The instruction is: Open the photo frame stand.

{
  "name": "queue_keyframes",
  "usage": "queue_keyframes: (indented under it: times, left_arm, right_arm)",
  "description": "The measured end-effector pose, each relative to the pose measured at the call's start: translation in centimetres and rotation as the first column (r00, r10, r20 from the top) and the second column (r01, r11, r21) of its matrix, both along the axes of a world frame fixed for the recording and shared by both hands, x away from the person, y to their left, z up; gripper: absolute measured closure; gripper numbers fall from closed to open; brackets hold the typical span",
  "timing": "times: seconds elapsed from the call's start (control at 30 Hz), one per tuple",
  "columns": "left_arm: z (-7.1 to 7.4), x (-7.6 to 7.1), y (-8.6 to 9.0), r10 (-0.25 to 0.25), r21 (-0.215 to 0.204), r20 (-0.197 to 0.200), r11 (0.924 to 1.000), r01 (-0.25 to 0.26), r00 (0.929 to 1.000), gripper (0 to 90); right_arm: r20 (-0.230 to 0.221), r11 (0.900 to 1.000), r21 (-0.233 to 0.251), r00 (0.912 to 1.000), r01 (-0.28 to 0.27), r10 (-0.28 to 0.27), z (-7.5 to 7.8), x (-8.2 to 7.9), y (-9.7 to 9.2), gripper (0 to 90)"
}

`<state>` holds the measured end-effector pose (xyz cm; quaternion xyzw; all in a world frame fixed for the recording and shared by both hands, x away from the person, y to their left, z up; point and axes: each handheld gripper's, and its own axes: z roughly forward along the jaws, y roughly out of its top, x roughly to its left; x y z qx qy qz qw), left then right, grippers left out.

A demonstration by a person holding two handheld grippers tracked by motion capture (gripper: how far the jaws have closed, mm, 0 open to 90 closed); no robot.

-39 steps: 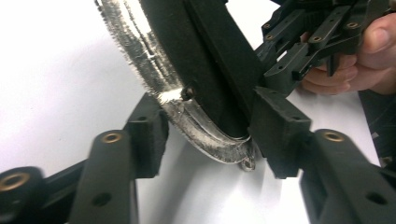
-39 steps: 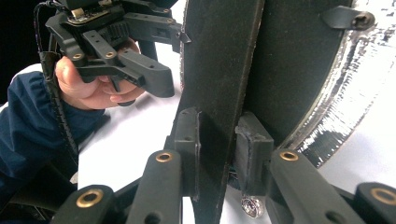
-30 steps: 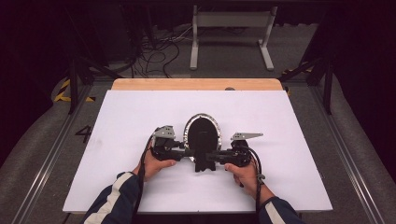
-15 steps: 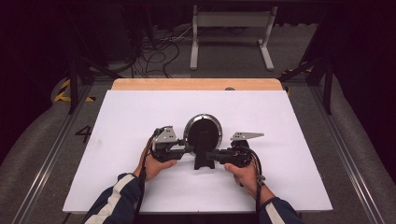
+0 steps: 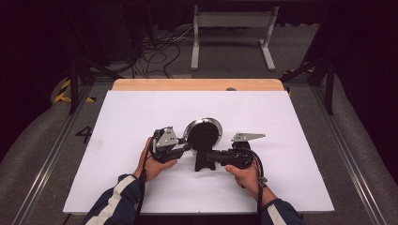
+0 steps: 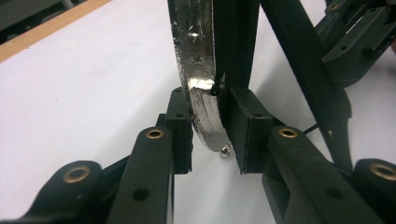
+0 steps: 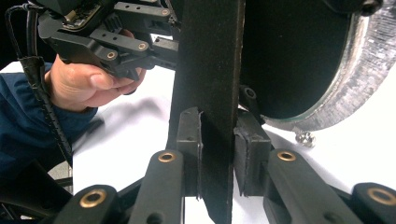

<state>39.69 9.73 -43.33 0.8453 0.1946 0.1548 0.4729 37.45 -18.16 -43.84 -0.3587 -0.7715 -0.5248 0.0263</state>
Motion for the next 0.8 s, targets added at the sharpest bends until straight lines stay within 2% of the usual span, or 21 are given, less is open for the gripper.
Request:
queue_keyframes:
  times: [0.2,0.67,0.73,0.8]
  left_arm:
    - [-0.04,-0.04,-0.08,0.033,0.020,0.035,0.9992,-0.034,0.9988,72.5]
    - [-0.14,-0.15,-0.19,0.053,0.055,0.077,0.9969,-0.057,0.9956,73.7]
    - [-0.21,-0.24,-0.26,0.052,0.064,0.098,0.9962,-0.059,0.9938,73.9]
    - [-0.23,-0.26,-0.30,0.056,0.066,0.102,0.9959,-0.062,0.9932,74.0]
  right_arm:
    - [-0.001,1.0000,-0.004,1.0000,-0.003,0.003,0.05,-0.07,0.09,75.0]
    - [-0.003,0.9996,-0.025,0.9999,-0.014,0.014,-0.14,-0.03,0.23,74.8]
    - [0.000,0.9995,-0.028,0.9999,-0.014,0.014,-0.20,-0.03,0.20,74.7]
    - [0.006,0.9992,-0.036,0.9999,-0.014,0.014,-0.22,-0.03,0.17,74.6]
